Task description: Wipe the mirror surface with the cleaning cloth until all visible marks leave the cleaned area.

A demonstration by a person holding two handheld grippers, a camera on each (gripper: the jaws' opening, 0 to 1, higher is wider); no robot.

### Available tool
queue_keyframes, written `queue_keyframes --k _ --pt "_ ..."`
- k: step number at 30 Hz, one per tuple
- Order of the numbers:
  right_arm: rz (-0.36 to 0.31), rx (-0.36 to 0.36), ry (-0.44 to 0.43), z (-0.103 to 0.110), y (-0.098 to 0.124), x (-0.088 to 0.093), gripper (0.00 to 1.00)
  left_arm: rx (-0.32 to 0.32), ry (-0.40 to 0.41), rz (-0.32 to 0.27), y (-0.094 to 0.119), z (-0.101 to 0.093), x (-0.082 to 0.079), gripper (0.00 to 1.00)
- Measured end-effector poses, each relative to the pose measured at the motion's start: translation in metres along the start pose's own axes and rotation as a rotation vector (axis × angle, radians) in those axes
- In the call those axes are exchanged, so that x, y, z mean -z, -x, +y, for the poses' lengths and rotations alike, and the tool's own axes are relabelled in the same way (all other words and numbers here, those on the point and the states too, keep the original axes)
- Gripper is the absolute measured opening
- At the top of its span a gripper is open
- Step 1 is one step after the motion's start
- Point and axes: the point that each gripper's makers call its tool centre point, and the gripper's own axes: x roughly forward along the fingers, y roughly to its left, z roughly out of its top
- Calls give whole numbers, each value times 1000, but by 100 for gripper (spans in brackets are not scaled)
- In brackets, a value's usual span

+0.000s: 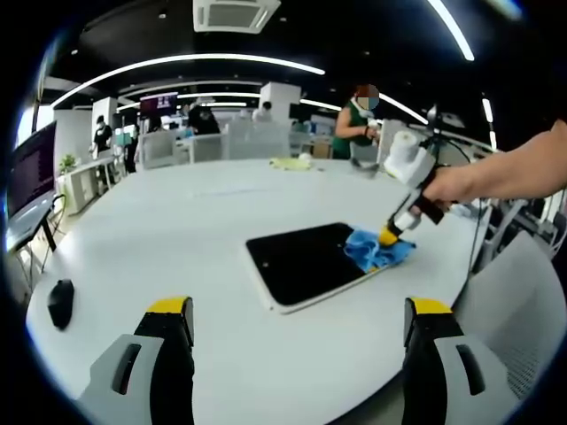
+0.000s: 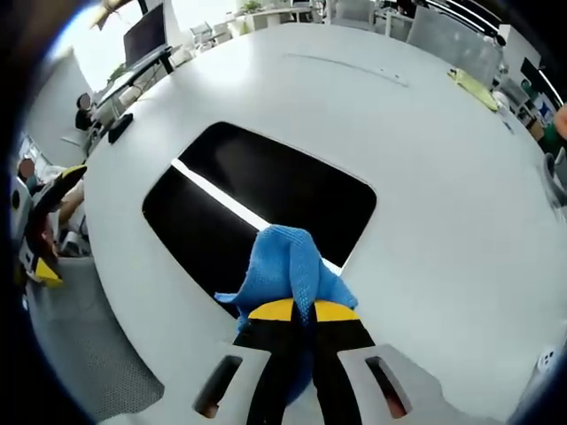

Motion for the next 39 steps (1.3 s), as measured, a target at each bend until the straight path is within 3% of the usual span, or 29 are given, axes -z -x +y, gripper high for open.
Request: queue_keyframes --k 14,39 --pt "-5 2 1 3 1 1 1 1 1 1 0 0 1 99" --pt "-1 -8 24 27 -5 -10 1 8 5 -8 0 -1 -1 99"
